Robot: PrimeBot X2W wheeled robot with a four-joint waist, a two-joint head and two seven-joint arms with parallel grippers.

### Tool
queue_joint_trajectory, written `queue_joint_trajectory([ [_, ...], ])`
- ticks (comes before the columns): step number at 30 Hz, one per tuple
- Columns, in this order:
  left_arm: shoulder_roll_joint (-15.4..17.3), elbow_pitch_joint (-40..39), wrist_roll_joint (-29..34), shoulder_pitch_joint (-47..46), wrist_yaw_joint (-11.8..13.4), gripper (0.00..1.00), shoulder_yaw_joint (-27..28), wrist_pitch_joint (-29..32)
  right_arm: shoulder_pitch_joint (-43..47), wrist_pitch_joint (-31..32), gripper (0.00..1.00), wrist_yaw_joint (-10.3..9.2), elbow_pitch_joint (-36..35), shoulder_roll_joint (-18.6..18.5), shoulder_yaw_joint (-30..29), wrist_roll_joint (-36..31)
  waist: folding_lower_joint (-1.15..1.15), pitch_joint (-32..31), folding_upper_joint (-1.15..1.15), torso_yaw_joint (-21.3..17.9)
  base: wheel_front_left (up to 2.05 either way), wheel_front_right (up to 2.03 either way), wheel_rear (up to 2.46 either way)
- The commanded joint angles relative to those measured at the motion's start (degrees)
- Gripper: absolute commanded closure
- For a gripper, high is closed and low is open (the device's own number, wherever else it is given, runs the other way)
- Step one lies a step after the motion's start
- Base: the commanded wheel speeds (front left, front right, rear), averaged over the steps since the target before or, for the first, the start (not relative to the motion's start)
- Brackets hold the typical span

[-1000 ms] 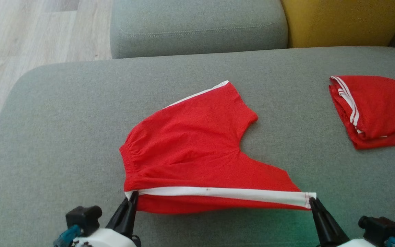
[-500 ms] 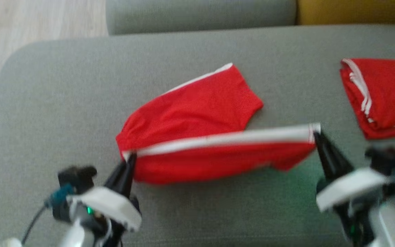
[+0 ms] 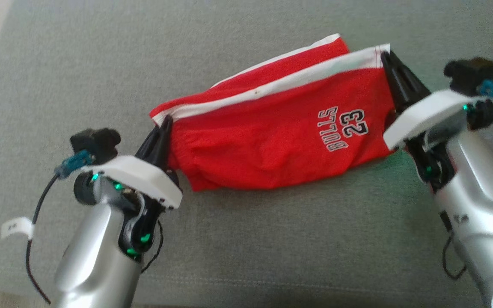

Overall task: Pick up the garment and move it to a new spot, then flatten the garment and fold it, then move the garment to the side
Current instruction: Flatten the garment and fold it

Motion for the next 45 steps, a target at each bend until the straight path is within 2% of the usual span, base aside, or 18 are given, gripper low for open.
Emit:
queue_joint_trajectory([
  [1, 0.3, 0.3, -0.5, -3.6, -0.4, 1.0, 2.2, -0.7, -3.7, -1.5, 1.0, -0.05, 1.0, -0.4, 2.5, 1.1, -0.01, 2.5, 0.0, 1.9, 0.0, 0.0, 0.0],
  [7, -0.8, 7.3, -1.3, -8.6, -1.6, 1.0, 1.8, -3.0, -11.6, -4.9, 1.0, -0.05, 10.7, -0.7, 8.3, 4.4, -0.01, 5.1, 0.0, 3.1, 0.0, 0.0, 0.0],
  [12, -1.2, 11.1, -1.8, -10.8, -2.7, 1.0, 1.3, -4.3, -15.1, -7.2, 1.0, -0.05, 15.4, -0.2, 11.3, 6.7, -0.01, 6.0, 0.0, 3.4, 0.0, 0.0, 0.0],
  [13, -1.3, 12.1, -2.0, -11.2, -2.9, 0.88, 1.1, -4.5, -15.6, -7.7, 0.75, -0.05, 16.3, -0.1, 12.1, 7.4, -0.01, 6.1, 0.0, 3.4, 0.0, 0.0, 0.0],
  [14, -1.4, 12.9, -2.1, -11.6, -3.1, 0.27, 1.0, -4.9, -16.2, -8.5, 0.28, -0.05, 16.9, 0.0, 12.9, 7.9, -0.01, 6.3, 0.0, 3.3, 0.0, 0.0, 0.0],
  [15, -1.5, 13.6, -2.1, -11.9, -3.3, 0.0, 0.9, -5.3, -16.6, -9.4, 0.0, -0.05, 17.4, 0.0, 13.8, 8.3, -0.01, 6.3, 0.0, 3.3, 0.0, 0.0, 0.0],
  [21, -1.6, 16.0, -2.1, -11.9, -3.6, 0.0, 0.7, -8.5, -17.9, -13.9, 0.0, -0.05, 18.3, 0.0, 17.2, 10.2, -0.01, 5.7, 0.0, 2.2, 0.0, 0.0, 0.0],
  [25, -0.6, 15.0, 0.1, -10.0, -1.3, 0.0, 1.2, -12.9, -17.2, -15.1, 0.0, -0.05, 16.7, -0.9, 16.4, 8.6, -0.01, 4.3, 0.0, 1.2, 0.0, 0.0, 0.0],
  [31, 0.8, 7.2, 5.4, -5.5, 3.6, 0.0, 3.3, -15.7, -11.3, -15.2, 0.0, -0.05, 6.2, -1.8, 7.0, -1.8, -0.01, 2.3, 0.0, 0.0, 0.0, 0.0, 0.0],
  [33, 1.1, 0.8, 8.8, -3.1, 5.1, 0.0, 4.6, -15.8, -6.4, -15.3, 0.0, -0.05, 1.4, -1.0, 2.4, -6.8, -0.01, 1.2, 0.0, -0.5, 0.0, 0.0, 0.0],
  [38, 1.7, -5.9, 13.4, 0.8, 6.0, 0.0, 5.5, -15.8, 2.1, -15.3, 0.0, -0.05, -4.8, 1.4, -3.4, -13.4, -0.01, -0.7, 0.0, -1.6, 0.0, 0.0, 0.0],
  [45, 2.6, -7.2, 16.5, 5.1, 6.1, 0.0, 4.8, -15.8, 11.2, -13.8, 0.0, -0.05, -8.0, 4.2, -7.1, -17.0, -0.01, -3.3, 0.0, -2.6, 0.0, 0.0, 0.0],
])
